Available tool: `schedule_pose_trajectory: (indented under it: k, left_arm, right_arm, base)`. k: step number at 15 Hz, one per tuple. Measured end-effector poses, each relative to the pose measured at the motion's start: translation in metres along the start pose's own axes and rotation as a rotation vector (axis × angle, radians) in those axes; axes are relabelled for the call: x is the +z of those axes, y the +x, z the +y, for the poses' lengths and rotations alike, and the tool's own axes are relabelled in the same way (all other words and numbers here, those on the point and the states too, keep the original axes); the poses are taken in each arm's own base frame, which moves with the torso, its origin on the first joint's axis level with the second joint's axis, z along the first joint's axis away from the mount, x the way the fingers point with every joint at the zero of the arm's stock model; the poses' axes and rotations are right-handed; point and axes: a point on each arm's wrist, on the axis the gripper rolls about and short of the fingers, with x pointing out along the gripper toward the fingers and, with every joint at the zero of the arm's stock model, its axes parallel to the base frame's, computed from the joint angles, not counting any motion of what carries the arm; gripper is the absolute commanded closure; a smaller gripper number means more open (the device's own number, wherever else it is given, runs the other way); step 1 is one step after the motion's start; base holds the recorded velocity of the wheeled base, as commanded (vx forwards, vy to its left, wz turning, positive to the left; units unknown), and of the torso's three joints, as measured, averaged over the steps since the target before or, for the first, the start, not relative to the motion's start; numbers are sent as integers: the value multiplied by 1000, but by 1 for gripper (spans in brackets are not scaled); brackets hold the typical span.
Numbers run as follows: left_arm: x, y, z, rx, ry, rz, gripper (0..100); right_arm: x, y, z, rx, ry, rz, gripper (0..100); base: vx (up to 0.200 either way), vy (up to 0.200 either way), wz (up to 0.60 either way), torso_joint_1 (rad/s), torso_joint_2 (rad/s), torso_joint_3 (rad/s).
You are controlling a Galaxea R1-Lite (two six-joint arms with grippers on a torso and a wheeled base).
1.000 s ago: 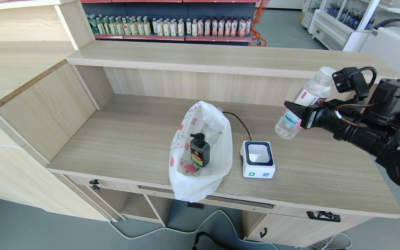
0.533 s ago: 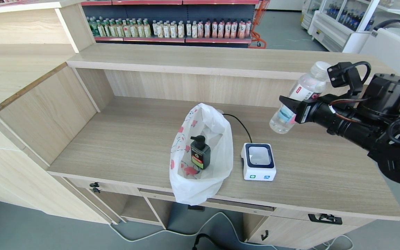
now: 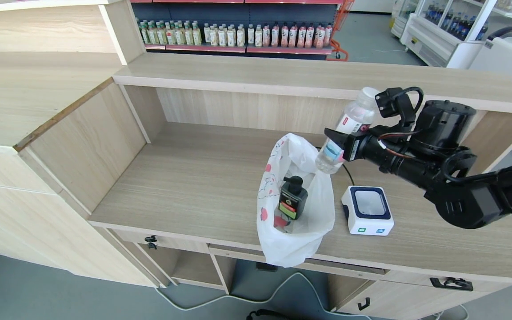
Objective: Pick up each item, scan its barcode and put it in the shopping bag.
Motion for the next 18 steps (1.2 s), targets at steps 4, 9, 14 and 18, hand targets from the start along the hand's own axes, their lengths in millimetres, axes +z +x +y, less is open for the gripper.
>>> schedule_pose_trajectory:
  k: [4,9,14,18]
  left_arm:
    - [0,0,0,0,0,0,0]
    - [0,0,0,1,0,0,0]
    - [0,0,0,1,0,0,0]
    - [0,0,0,1,0,0,0]
  right_arm:
    - [-23,17,-1,3,-8,-35,100]
    - [-52,37,-3,26,-23,-27,100]
    - [-78,57,-14,84,-42,-34,100]
    - [-98,74,-16,118,-41,-23,100]
  base:
    - [0,0,0,0,0,0]
    - [0,0,0,0,0,0]
    - [0,0,0,0,0,0]
    - [0,0,0,0,0,0]
